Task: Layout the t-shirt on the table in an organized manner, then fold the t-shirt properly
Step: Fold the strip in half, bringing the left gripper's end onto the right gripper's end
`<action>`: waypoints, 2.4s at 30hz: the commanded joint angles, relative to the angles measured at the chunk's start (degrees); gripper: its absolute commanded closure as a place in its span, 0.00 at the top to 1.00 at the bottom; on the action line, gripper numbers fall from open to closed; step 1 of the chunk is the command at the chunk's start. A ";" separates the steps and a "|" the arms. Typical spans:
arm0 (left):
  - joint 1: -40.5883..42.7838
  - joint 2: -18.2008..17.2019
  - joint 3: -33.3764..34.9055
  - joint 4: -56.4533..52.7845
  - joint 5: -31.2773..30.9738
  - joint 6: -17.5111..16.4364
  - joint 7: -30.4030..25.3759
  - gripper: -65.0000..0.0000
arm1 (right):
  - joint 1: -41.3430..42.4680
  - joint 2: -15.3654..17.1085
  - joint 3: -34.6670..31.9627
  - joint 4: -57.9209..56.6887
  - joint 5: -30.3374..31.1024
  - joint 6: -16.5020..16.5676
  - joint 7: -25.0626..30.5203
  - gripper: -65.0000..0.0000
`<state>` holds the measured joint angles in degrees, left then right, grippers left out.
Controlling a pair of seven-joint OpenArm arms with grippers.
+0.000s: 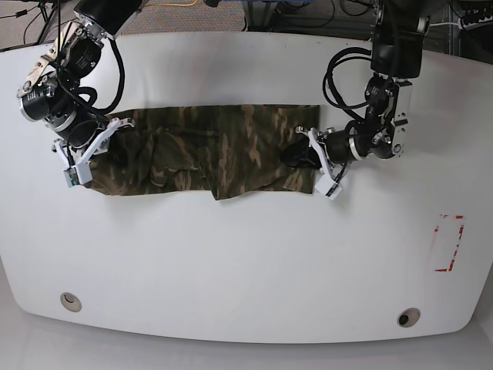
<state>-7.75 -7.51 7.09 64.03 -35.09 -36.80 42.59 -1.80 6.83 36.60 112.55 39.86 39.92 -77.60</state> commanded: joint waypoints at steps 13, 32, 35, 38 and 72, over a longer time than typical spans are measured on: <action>1.64 8.26 1.30 -1.66 10.17 10.82 9.59 0.09 | 1.94 -2.13 -9.21 3.10 1.33 0.08 1.43 0.03; 0.41 11.42 1.30 -1.48 9.82 10.99 9.59 0.09 | 1.50 -8.54 -16.07 2.83 0.19 0.08 1.52 0.04; 0.41 11.42 1.30 -1.48 9.82 10.99 9.59 0.09 | 1.23 -10.13 -16.25 2.83 -1.66 0.08 1.52 0.04; 0.41 11.42 1.30 -1.48 9.82 10.99 9.59 0.09 | 0.97 -11.45 -17.30 2.83 -3.94 0.08 1.52 0.04; 0.58 11.07 1.22 2.30 6.56 10.64 9.59 0.21 | -3.25 -11.18 -28.56 2.92 -11.15 0.08 8.81 0.82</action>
<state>-7.75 4.38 8.05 65.34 -32.05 -28.38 47.53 -5.89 -5.50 7.88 114.32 28.14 39.90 -70.50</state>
